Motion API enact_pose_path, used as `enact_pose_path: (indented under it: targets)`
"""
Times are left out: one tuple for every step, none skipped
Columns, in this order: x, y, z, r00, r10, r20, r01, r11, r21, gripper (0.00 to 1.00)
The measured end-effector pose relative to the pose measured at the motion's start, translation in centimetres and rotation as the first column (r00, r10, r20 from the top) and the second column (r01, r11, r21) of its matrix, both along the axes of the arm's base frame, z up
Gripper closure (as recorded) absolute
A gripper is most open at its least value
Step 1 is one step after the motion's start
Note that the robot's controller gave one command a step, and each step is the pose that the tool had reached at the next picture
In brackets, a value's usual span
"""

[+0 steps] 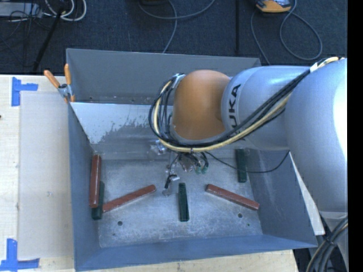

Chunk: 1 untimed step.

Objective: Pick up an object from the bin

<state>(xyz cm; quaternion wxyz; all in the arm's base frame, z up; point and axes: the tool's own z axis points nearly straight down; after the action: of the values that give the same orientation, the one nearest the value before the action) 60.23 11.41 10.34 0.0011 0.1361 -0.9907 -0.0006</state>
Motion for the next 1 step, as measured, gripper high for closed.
enact_pose_path:
  targets:
    - [-6.97,6.58,-3.65,1.000,-0.026,-0.008,0.026,1.000,0.002,0.00]
